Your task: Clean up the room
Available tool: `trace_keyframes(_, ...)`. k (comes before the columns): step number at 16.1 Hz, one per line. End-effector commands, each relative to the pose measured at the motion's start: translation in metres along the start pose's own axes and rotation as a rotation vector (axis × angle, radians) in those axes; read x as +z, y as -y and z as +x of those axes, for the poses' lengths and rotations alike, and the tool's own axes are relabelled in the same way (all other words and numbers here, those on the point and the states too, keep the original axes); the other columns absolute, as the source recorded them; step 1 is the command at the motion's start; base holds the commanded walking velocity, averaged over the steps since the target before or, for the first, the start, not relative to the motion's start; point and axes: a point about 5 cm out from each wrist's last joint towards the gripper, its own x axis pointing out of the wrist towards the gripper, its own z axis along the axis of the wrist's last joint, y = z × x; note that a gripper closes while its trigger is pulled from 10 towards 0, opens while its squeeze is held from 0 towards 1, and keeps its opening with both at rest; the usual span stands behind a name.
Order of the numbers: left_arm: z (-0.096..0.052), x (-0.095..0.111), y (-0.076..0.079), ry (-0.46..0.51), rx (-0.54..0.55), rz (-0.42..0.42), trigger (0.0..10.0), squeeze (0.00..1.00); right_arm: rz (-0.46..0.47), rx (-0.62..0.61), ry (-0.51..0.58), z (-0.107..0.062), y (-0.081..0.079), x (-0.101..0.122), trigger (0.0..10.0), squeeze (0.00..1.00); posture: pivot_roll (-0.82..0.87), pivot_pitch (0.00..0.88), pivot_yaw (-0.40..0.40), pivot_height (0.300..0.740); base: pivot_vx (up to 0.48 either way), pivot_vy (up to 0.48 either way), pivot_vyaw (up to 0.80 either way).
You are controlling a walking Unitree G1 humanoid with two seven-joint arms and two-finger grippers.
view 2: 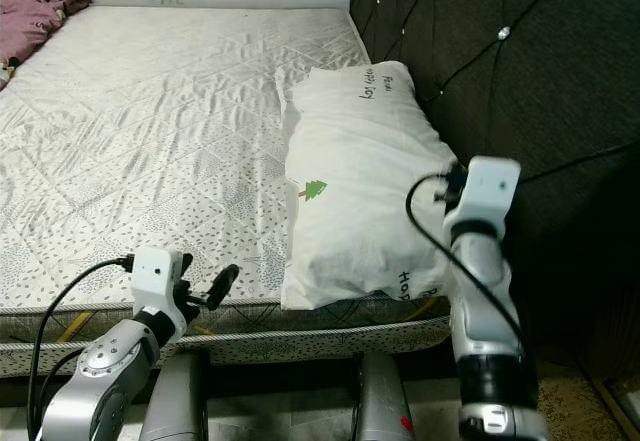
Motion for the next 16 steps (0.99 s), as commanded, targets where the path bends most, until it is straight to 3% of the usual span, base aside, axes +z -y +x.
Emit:
trace_keyframes(1,0.000,-0.003,0.000,-0.011,0.004,0.004,10.0,0.00,0.008,0.006,0.033,0.004,-0.001,0.009,10.0,1.00,0.03,0.007,-0.043,0.546,0.000,0.000,0.00)
trace_keyframes(4,0.002,-0.005,0.006,-0.013,-0.011,-0.005,10.0,0.00,0.026,0.076,-0.060,0.004,-0.022,-0.008,10.0,1.00,0.03,0.010,-0.045,0.546,0.000,0.000,0.00)
trace_keyframes(5,0.002,-0.006,0.007,-0.013,-0.014,-0.007,10.0,0.00,0.075,0.093,-0.158,0.003,-0.034,-0.024,10.0,1.00,0.04,0.012,-0.048,0.546,0.000,0.000,0.00)
trace_keyframes(7,0.002,-0.006,0.007,-0.013,-0.015,-0.006,10.0,0.00,0.075,0.113,-0.227,0.001,-0.043,-0.035,10.0,1.00,0.04,0.013,-0.049,0.546,0.000,0.000,0.00)
trace_keyframes(8,0.002,-0.005,0.007,-0.008,-0.012,-0.008,10.0,0.00,0.100,0.121,-0.312,-0.002,-0.053,-0.049,10.0,1.00,0.05,0.016,-0.052,0.546,0.000,0.000,0.00)
trace_keyframes(9,0.002,-0.005,0.007,-0.008,-0.012,-0.008,10.0,0.00,0.100,0.121,-0.312,-0.002,-0.053,-0.049,10.0,1.00,0.05,0.016,-0.052,0.546,0.000,0.000,0.00)
trace_keyframes(11,0.001,-0.006,0.006,-0.009,-0.005,-0.012,10.0,0.00,0.160,0.124,-0.539,-0.015,-0.070,-0.080,10.0,1.00,0.05,0.019,-0.052,0.546,0.000,0.000,0.00)
trace_keyframes(14,0.001,-0.009,0.008,-0.019,-0.009,-0.013,10.0,0.00,0.155,0.165,-0.616,-0.023,-0.079,-0.091,10.0,1.00,0.04,0.020,-0.053,0.546,0.000,0.000,0.00)
trace_keyframes(16,0.003,-0.008,0.009,-0.013,-0.010,-0.014,10.0,0.00,0.183,0.157,-0.605,-0.022,-0.079,-0.090,10.0,1.00,0.04,0.017,-0.053,0.546,0.000,0.000,0.00)
